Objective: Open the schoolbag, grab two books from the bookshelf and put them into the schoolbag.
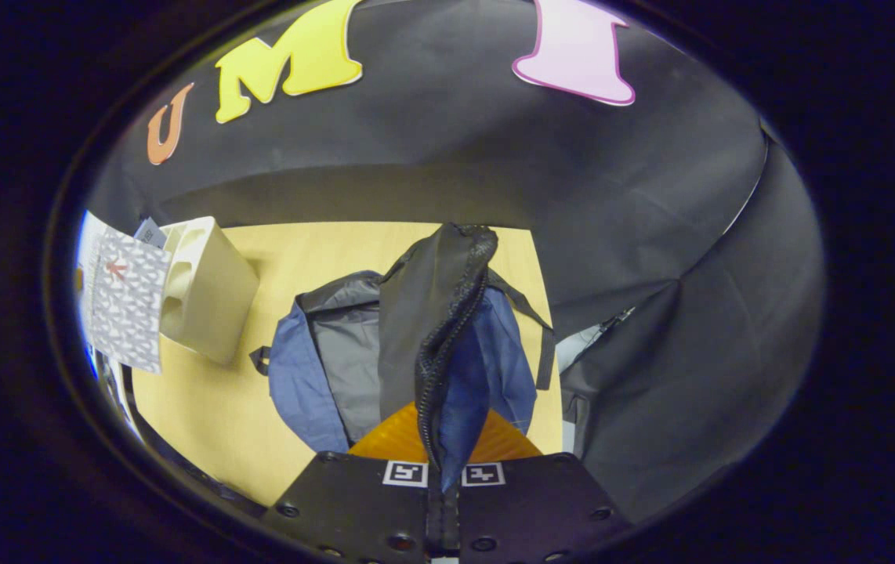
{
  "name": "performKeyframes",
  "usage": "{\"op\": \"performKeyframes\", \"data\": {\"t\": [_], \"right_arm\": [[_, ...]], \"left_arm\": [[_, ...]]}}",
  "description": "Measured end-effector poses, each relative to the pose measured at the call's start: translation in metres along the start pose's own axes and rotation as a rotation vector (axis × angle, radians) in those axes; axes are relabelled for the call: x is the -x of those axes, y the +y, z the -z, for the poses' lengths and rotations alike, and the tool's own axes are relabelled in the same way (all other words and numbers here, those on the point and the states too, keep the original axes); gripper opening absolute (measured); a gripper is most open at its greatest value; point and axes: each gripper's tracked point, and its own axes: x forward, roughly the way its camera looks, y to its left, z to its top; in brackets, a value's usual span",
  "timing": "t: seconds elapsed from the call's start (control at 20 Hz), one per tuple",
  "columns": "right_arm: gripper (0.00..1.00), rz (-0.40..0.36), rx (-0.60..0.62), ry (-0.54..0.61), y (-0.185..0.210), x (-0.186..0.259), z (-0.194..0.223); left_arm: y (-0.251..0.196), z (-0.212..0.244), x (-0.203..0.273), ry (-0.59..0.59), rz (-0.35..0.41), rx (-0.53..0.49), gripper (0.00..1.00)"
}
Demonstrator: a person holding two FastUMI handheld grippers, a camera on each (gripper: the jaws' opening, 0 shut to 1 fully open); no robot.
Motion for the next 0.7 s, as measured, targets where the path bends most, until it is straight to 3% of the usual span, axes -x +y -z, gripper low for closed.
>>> {"op": "performKeyframes", "data": {"t": [0.3,0.7], "right_arm": [[0.01,0.0,0.08,-0.017,0.006,0.004,-0.004],[0.01,-0.01,0.074,-0.013,0.003,0.0,-0.004]], "left_arm": [[-0.053,0.054,-0.098,0.041,0.119,0.095,0.44],[-0.069,0.115,-0.218,0.103,0.201,0.298,0.44]]}}
